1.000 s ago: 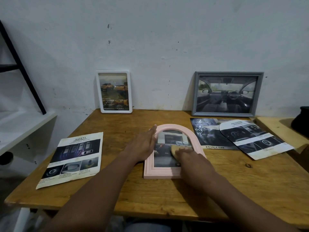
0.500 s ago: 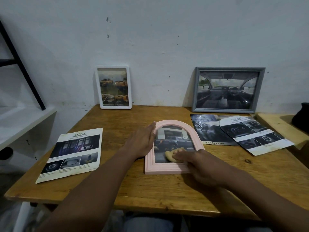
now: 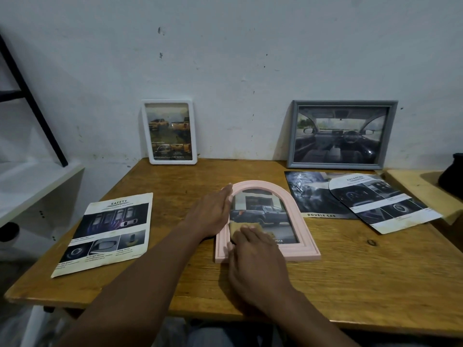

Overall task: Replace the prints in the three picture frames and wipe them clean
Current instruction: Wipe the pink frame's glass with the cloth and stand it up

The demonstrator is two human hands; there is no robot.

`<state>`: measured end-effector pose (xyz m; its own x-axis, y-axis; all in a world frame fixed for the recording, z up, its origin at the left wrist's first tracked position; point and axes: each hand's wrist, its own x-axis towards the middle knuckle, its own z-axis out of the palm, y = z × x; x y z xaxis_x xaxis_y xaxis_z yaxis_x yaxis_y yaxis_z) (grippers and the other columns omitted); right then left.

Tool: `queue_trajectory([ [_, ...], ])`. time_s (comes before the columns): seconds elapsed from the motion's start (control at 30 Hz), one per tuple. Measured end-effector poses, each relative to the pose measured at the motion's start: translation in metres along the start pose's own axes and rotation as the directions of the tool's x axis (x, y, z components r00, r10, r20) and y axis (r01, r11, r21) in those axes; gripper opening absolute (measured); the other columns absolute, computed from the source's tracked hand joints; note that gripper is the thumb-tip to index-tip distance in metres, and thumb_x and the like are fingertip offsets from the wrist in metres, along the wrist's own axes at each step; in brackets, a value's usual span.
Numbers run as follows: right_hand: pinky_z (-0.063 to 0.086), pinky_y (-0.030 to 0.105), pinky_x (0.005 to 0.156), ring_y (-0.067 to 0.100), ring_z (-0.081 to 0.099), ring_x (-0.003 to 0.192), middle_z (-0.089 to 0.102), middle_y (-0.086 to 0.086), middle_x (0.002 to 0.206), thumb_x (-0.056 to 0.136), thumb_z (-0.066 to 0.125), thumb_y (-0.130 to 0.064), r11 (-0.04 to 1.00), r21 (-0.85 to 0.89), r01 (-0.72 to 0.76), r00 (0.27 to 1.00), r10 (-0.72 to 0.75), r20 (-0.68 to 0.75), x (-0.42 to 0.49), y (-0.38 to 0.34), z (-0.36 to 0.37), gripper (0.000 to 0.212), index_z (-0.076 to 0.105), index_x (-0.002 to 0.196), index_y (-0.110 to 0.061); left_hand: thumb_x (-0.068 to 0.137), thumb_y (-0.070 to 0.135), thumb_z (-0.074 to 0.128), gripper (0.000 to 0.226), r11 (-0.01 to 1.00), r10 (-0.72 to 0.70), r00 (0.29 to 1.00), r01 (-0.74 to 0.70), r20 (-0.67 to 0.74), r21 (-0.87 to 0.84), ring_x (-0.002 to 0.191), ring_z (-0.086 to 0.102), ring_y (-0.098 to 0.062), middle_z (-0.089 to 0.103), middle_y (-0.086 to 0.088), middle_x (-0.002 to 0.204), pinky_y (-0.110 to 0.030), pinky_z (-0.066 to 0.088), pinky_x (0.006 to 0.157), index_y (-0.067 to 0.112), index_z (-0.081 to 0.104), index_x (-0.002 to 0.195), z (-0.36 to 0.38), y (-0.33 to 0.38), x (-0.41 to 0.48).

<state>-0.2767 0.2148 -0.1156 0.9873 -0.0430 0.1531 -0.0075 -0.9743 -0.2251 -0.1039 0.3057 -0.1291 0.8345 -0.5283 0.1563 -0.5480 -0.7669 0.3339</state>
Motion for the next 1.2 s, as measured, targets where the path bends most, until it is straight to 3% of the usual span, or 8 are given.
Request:
queue_trajectory([
  [0.1,0.039,0.035,0.112,0.017,0.053,0.127,0.059,-0.003,0.139,0.097,0.054,-0.026,0.989,0.102,0.105,0.994,-0.109,0.031,0.002,0.026,-0.014,0.038,0.058,0.135,-0.027,0.11,0.042,0.025,0.053,1.0,-0.014,1.0,0.014,0.016,0.006,0.14,0.046,-0.027,0.044,-0.002,0.158,-0.045,0.041,0.113,0.03,0.02,0.161,-0.001,0.001,0.0],
  [0.27,0.051,0.021,0.087,0.004,0.064,0.098,0.071,-0.008,0.116,0.098,0.055,-0.013,0.971,0.137,0.195,0.964,-0.215,0.153,0.017,0.079,-0.047,0.036,0.067,0.128,-0.03,0.11,0.043,0.026,0.053,1.0,-0.015,1.0,0.015,0.022,-0.011,0.139,0.046,-0.026,0.045,-0.003,0.157,-0.044,0.04,0.113,0.03,0.021,0.161,-0.002,0.0,-0.001],
  [0.5,0.046,0.025,0.064,0.015,0.061,0.081,0.067,0.0,0.095,0.099,0.058,-0.012,0.934,0.343,-0.097,0.973,0.161,-0.164,0.092,0.106,-0.058,0.022,0.073,0.11,-0.024,0.109,0.045,0.028,0.054,0.999,-0.032,0.999,0.033,0.018,-0.035,0.14,0.046,-0.025,0.043,-0.001,0.158,-0.045,0.042,0.113,0.032,0.021,0.161,0.002,0.001,-0.001],
  [0.63,0.053,0.044,0.09,0.027,0.063,0.101,0.069,0.01,0.109,0.101,0.049,-0.024,0.993,0.091,-0.074,0.997,0.077,-0.032,0.127,0.087,-0.022,0.021,0.064,0.113,-0.016,0.109,0.045,0.026,0.056,0.998,-0.026,1.0,0.027,0.014,-0.057,0.137,0.049,-0.027,0.047,-0.003,0.156,-0.046,0.043,0.111,0.033,0.014,0.162,0.0,0.0,-0.001],
  [0.73,0.01,0.044,0.125,0.031,0.015,0.153,0.021,0.012,0.165,0.106,0.024,-0.046,1.0,0.013,0.012,0.976,-0.014,0.216,0.126,0.069,0.009,0.063,0.024,0.157,-0.01,0.109,0.046,0.024,0.061,0.996,-0.004,1.0,0.005,0.008,-0.085,0.14,0.047,-0.023,0.042,0.003,0.159,-0.043,0.04,0.113,0.034,-0.004,0.162,0.0,0.0,-0.002],
  [0.8,-0.006,0.04,0.125,0.02,-0.01,0.155,-0.005,0.006,0.168,0.106,0.014,-0.051,0.998,0.051,0.047,0.965,-0.058,0.254,0.123,0.066,0.013,0.068,0.001,0.161,-0.015,0.108,0.047,0.024,0.064,0.994,0.007,1.0,-0.007,-0.004,-0.108,0.139,0.049,-0.023,0.042,0.004,0.16,-0.044,0.041,0.113,0.037,-0.014,0.159,0.0,-0.001,-0.002],
  [1.03,-0.006,0.033,0.123,0.012,-0.008,0.154,-0.003,-0.001,0.169,0.108,0.016,-0.045,0.977,-0.061,0.204,0.926,-0.172,0.335,0.1,0.101,-0.017,0.06,0.001,0.161,-0.023,0.106,0.054,0.019,0.064,0.994,-0.021,1.0,0.019,-0.013,-0.11,0.142,0.046,-0.025,0.039,0.005,0.161,-0.049,0.041,0.114,0.039,-0.012,0.159,0.001,-0.002,-0.001],
  [1.2,-0.006,0.043,0.125,0.028,-0.011,0.154,-0.009,0.013,0.167,0.101,0.01,-0.06,0.987,-0.094,-0.134,0.957,0.153,0.246,0.076,0.069,-0.005,0.078,-0.005,0.16,-0.011,0.107,0.051,0.019,0.062,0.993,-0.009,1.0,0.007,-0.022,-0.118,0.141,0.047,-0.024,0.043,0.006,0.158,-0.049,0.039,0.115,0.036,-0.007,0.161,0.001,-0.002,-0.001],
])
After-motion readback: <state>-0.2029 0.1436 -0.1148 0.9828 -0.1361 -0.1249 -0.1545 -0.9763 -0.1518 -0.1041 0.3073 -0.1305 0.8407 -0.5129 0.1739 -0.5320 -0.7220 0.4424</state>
